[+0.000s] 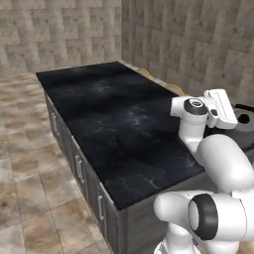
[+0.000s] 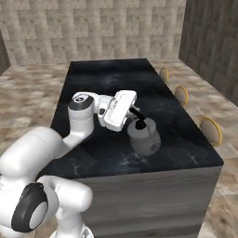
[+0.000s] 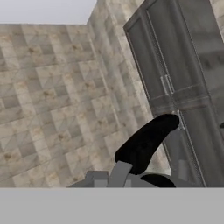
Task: The kettle is done boiling. Turn off the stove, then wait for 300 timesteps before moving the kettle to the dining table.
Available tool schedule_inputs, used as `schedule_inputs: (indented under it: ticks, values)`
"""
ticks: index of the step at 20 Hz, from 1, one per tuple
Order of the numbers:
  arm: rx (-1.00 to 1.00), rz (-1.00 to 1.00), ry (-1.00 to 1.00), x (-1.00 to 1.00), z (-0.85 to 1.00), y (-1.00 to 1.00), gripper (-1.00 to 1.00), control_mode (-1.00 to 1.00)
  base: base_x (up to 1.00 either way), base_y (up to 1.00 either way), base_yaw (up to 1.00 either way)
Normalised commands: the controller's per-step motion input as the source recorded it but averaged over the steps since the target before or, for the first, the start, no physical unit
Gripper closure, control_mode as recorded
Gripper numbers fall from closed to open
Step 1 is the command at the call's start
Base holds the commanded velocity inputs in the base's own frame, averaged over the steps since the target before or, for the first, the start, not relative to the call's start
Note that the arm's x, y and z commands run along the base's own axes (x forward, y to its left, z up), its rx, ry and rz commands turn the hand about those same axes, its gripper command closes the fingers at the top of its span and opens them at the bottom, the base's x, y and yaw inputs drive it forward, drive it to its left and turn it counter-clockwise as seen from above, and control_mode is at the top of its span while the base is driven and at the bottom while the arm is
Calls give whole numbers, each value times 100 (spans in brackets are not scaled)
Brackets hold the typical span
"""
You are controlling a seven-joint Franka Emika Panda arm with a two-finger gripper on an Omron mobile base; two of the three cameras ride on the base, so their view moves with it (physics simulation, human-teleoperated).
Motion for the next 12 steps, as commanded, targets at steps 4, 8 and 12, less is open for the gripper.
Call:
schedule_inputs:
  ticks: [4,8,12]
  values:
    - [0,0,0,0,0,0,100,100,0,-65,19]
    - [0,0,0,0,0,0,100,100,0,-66,20]
    - [0,0,0,0,0,0,100,100,0,-67,21]
